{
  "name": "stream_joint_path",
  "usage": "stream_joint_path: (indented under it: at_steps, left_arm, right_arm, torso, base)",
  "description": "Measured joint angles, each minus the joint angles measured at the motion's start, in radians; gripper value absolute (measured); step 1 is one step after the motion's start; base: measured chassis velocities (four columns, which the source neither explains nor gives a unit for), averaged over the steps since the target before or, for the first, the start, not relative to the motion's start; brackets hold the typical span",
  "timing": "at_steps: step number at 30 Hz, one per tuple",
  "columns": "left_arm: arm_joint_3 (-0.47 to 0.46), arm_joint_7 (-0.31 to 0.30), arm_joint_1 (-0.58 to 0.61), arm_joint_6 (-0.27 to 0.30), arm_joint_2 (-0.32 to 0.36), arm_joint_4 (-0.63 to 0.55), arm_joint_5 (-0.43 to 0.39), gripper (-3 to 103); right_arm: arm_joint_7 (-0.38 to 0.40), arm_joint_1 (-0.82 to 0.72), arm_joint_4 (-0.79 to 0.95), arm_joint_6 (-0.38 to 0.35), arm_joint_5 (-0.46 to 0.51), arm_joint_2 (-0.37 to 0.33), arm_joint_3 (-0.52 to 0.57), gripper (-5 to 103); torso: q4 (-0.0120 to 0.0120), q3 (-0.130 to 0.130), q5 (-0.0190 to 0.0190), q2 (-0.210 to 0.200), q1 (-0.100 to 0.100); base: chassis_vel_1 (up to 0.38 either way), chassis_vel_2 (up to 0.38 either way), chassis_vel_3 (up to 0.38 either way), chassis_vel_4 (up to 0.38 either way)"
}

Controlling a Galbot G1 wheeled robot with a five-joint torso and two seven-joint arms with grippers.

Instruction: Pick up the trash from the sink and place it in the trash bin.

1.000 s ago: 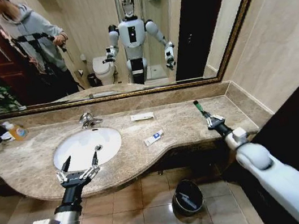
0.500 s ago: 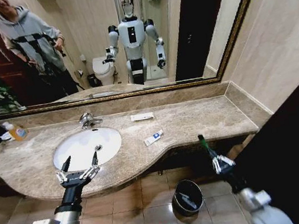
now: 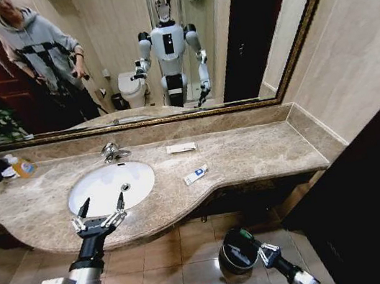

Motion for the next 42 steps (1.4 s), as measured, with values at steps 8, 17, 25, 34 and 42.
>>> stream_joint_path:
  at_steps: [8,17,25,34,42]
  left_arm:
    - [0.0,0.0,0.0,0.0,0.0,0.0,0.0,100]
    - [0.0,0.0,0.0,0.0,0.0,0.0,0.0,100]
    - [0.0,0.0,0.0,0.0,0.0,0.0,0.0,100]
    - [0.0,0.0,0.0,0.0,0.0,0.0,0.0,100]
    - [0.0,0.0,0.0,0.0,0.0,0.0,0.0,100]
  right_arm:
    - [0.013,0.117,-0.166,-0.047,-0.114,0.081,-0.001,0]
    - [0.065,0.185,-0.314,0.086,-0.267,0.15,0.032,21]
    - [0.069,0.163,-0.3,0.115,-0.23,0.15,0.042,48]
    - [0.129,-0.028,-0.026,0.181,0.16,0.122,0.103,81]
    - [0.376,-0.191,0.258,0.184,0.542,0.107,0.358,100]
  torso:
    - [-0.0001,0.0,-0.0004,0.0,0.0]
    - [-0.0002,0.0,0.0003,0.0,0.0]
    - [-0.0002,0.0,0.0,0.0,0.0]
    - [-0.0003,0.0,0.0,0.0,0.0]
    - [-0.0003,0.0,-0.0006,0.0,0.0]
  base:
    - [0.0,0.0,0.0,0.0]
    - [0.0,0.0,0.0,0.0]
    - [0.0,0.0,0.0,0.0]
    - [0.0,0.0,0.0,0.0]
    - [0.0,0.0,0.0,0.0]
